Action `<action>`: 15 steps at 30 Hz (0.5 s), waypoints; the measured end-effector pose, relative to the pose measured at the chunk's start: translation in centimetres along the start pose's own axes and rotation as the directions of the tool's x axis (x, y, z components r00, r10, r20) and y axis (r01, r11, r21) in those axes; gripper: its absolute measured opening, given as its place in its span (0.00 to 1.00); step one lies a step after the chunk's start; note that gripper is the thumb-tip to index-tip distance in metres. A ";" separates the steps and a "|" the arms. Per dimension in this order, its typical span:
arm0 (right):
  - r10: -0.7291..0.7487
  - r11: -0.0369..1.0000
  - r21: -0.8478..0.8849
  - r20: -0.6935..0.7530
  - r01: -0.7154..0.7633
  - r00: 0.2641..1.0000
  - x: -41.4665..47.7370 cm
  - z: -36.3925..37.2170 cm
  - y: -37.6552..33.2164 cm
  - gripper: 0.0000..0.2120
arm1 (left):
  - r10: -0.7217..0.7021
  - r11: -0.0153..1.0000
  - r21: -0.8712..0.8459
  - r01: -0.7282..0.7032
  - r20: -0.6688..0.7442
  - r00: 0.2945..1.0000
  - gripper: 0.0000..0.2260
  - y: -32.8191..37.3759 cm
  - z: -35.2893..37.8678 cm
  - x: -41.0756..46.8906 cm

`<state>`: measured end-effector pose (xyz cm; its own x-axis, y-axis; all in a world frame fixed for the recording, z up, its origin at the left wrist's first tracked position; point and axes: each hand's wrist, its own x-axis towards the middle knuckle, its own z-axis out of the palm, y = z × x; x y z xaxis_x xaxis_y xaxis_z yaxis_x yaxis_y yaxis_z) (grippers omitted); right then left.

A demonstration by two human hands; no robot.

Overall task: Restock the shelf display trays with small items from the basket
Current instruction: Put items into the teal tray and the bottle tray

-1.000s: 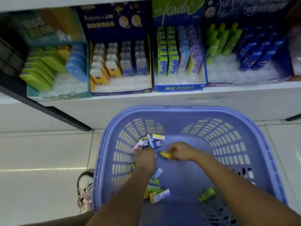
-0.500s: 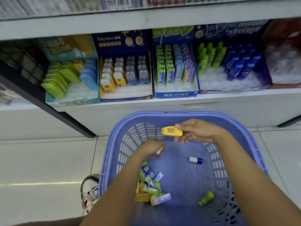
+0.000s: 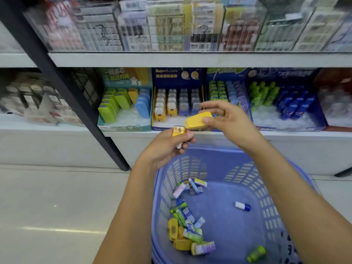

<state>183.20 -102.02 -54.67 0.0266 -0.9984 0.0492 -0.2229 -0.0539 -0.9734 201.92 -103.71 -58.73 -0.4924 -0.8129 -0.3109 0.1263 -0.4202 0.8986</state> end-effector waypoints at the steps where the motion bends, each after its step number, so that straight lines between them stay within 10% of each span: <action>1: 0.002 1.000 0.005 -0.063 -0.002 0.998 0.6 0.8 -0.5 0.13 | 0.022 0.999 0.049 -0.020 -0.037 0.999 0.02 0.4 -0.4 -0.2; 8: -0.212 0.946 -0.278 -0.131 0.169 0.968 6.9 7.5 -4.1 0.17 | 0.112 0.993 0.019 -0.120 -0.523 0.845 0.14 3.5 -5.0 -1.8; 15: -0.162 0.831 -0.523 0.098 0.189 0.982 14.9 14.7 -5.3 0.14 | 0.107 0.838 -0.398 -0.372 -0.550 0.828 0.13 5.6 -9.6 -3.9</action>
<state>199.08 -116.36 -52.10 0.1579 -0.9702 0.1837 -0.6901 -0.2415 -0.6822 212.77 -106.76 -55.44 0.0790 -0.9400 -0.3319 0.6320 -0.2102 0.7459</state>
